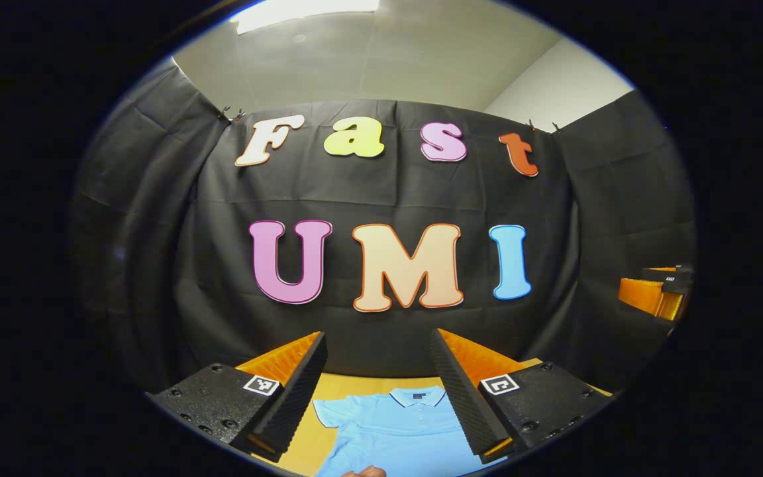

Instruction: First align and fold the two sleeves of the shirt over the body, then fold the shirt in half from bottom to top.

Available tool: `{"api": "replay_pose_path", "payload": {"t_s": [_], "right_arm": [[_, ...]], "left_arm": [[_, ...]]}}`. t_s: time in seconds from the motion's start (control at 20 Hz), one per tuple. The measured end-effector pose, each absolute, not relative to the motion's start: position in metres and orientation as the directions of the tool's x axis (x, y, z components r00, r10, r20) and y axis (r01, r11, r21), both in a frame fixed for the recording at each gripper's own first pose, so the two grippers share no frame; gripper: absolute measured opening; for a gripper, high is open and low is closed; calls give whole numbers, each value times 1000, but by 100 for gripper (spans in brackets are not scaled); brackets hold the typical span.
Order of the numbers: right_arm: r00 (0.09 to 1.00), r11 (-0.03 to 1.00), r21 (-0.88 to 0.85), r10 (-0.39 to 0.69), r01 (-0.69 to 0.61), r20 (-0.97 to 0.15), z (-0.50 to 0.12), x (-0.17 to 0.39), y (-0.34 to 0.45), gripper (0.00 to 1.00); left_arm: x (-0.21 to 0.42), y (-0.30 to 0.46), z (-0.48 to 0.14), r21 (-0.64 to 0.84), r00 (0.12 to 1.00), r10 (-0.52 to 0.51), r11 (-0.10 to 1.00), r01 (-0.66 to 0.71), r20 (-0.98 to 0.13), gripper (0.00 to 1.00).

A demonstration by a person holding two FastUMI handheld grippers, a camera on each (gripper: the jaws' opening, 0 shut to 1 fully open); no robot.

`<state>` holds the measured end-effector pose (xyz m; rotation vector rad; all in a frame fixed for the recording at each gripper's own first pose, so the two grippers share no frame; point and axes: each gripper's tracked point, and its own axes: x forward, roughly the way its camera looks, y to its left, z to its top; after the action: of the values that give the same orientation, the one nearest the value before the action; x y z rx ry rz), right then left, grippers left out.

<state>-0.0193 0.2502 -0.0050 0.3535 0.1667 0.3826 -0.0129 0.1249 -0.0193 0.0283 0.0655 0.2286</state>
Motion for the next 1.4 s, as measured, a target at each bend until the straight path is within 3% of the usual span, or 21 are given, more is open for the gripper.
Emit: {"api": "replay_pose_path", "payload": {"t_s": [0.85,1.4], "right_arm": [[854,918,242,385,-314,-351,-159,80,350,98],[747,929,190,368,-317,-554,-284,113,397,99]], "left_arm": [[12,224,-34,99,942,322,945,-313,-93,94],[37,247,-62,116,934,326,943,-312,-143,94]]}}
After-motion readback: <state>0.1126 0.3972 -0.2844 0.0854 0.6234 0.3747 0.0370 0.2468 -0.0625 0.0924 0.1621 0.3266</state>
